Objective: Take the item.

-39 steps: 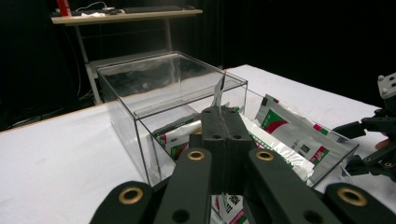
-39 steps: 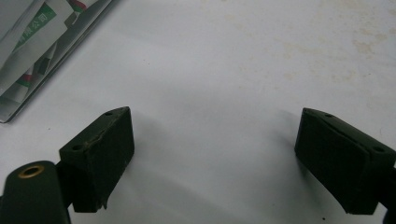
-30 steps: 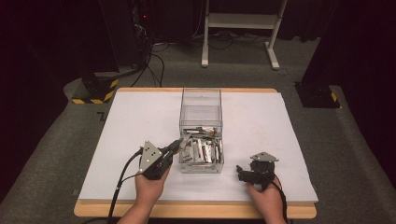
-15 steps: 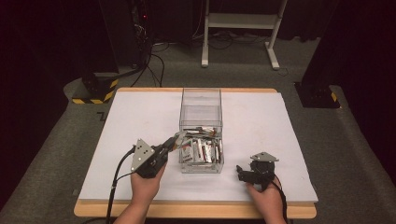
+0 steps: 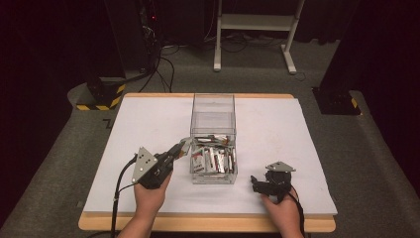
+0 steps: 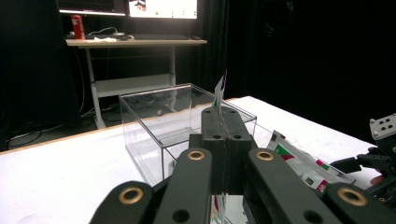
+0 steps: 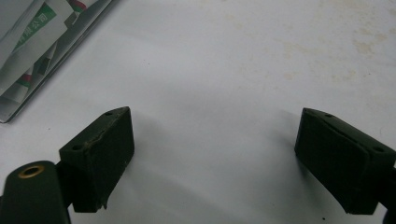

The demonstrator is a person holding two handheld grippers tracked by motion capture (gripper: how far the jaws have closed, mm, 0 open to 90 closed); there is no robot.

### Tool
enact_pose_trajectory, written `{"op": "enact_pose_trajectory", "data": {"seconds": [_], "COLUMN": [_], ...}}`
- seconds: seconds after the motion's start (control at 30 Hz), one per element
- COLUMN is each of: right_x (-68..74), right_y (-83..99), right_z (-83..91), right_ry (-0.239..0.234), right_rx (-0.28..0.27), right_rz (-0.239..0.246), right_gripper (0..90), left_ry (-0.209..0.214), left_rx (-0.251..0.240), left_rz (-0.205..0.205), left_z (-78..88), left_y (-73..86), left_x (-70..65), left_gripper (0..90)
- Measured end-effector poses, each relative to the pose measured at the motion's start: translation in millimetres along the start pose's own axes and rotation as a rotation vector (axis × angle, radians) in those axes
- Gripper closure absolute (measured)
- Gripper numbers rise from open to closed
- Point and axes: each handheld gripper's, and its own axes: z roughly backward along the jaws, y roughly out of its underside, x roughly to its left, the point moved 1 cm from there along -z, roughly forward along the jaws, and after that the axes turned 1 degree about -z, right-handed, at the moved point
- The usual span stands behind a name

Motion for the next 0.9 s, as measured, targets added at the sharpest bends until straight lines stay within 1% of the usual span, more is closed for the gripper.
{"op": "enact_pose_trajectory", "data": {"seconds": [0.07,0.2,0.3,0.37,0.4,0.43,0.47,0.5,0.67,0.9], "right_x": [0.0,0.0,0.0,0.0,0.0,0.0,0.1,0.1,0.3,0.4], "right_y": [0.0,0.0,0.0,0.0,0.0,0.0,0.0,0.0,0.1,0.1], "right_z": [0.0,0.0,0.0,0.0,0.0,0.0,0.0,0.0,0.1,0.1], "right_ry": [0.0,0.0,0.0,0.0,0.0,0.0,0.0,0.0,0.002,0.002], "right_rx": [0.0,0.0,0.0,0.0,0.0,0.0,0.0,0.0,0.0,-0.001], "right_rz": [0.0,0.0,0.0,0.0,0.0,0.0,0.0,0.0,0.0,0.001], "right_gripper": [11.7,11.7,11.7,11.7,11.7,11.7,11.7,11.7,11.8,11.8], "left_ry": [0.002,0.003,0.001,0.002,0.003,0.002,0.001,0.003,0.003,-0.011], "left_rx": [-0.007,-0.01,-0.015,-0.022,-0.019,-0.026,-0.026,-0.046,-0.068,-0.079], "left_rz": [0.003,-0.01,-0.011,-0.005,-0.012,-0.007,-0.014,0.006,0.013,0.021], "left_z": [0.9,3.4,4.9,5.5,6.4,6.5,7.2,6.6,11.3,15.5], "left_y": [-1.2,-3.2,-5.0,-6.0,-6.8,-7.2,-7.9,-8.5,-11.6,-14.0], "left_x": [0.1,1.7,3.8,4.7,6.0,6.1,7.1,6.2,11.4,22.3], "left_gripper": [90.0,90.0,90.0,90.0,90.0,90.0,90.0,90.0,90.0,90.0]}}
